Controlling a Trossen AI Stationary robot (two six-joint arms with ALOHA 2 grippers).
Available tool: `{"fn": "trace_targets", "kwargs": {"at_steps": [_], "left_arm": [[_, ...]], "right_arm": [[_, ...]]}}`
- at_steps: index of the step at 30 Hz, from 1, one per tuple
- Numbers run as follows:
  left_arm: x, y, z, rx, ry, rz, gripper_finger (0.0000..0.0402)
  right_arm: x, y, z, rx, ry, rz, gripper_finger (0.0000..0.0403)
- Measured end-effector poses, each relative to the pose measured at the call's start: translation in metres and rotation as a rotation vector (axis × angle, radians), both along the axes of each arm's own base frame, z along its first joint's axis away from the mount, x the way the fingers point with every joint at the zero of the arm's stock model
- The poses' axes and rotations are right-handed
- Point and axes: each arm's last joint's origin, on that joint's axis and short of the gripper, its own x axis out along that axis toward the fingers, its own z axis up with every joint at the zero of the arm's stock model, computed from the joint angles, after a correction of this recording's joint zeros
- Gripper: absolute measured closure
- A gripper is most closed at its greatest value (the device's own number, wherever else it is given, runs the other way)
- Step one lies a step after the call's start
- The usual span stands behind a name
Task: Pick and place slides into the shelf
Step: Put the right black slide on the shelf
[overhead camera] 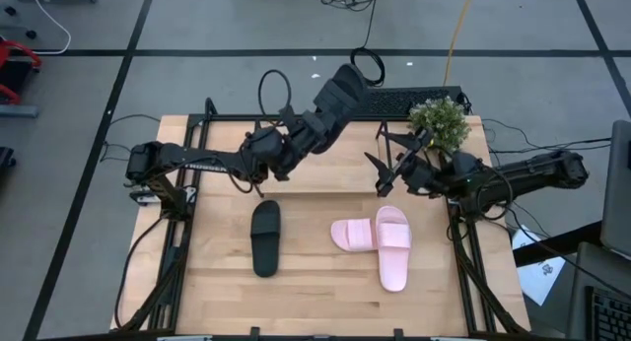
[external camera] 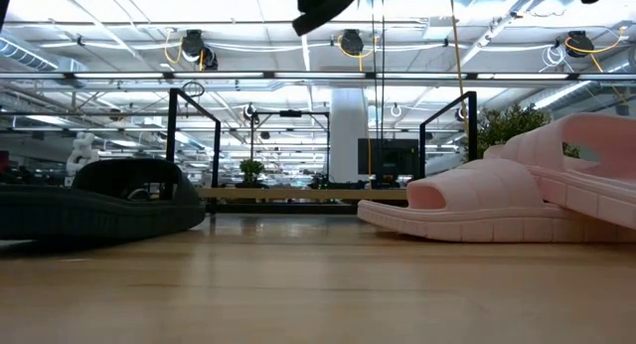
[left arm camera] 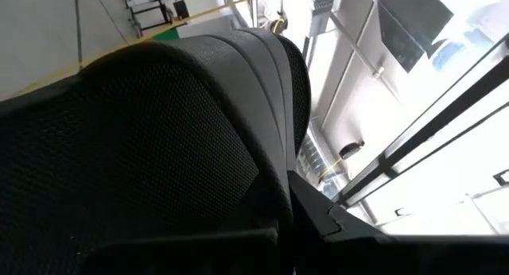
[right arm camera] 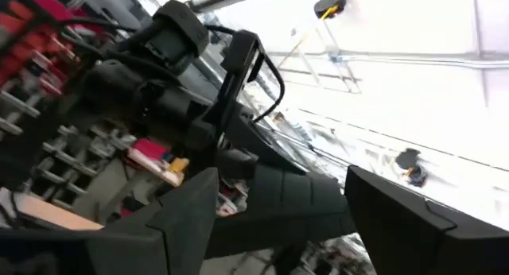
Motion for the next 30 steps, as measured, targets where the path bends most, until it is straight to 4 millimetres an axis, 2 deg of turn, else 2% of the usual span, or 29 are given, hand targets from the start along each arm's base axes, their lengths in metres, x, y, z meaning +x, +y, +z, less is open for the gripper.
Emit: {"fn": "trace_targets", "kwargs": {"at_steps": [3, 7, 11, 15, 21, 30], "left_arm": [[0.000, 0.002, 0.000, -0.012, -0.011, -0.001, 0.0401], [0.005, 0.004, -0.005, -0.017, -0.047, -0.004, 0.0401], [0.009, 0.010, -0.008, 0.005, -0.109, -0.113, 0.0401], [0.006, 0.011, -0.002, 0.021, -0.139, -0.128, 0.0401], [0.009, 0.006, -0.002, 0.060, -0.154, -0.286, 0.0401], [0.012, 0.005, -0.006, 0.080, -0.098, -0.341, 0.0401]], "right_arm": [[0.001, 0.001, 0.004, 0.007, -0.008, 0.009, 0.0137], [0.014, 0.002, 0.012, -0.004, -0.007, 0.001, 0.0137], [0.023, 0.005, 0.018, -0.029, -0.007, 0.045, 0.0137], [0.023, 0.004, 0.024, -0.034, -0.023, 0.014, 0.0137], [0.020, 0.001, 0.025, -0.023, 0.001, -0.123, 0.0138], [0.016, 0.009, 0.040, -0.079, 0.011, -0.177, 0.0138]]}}
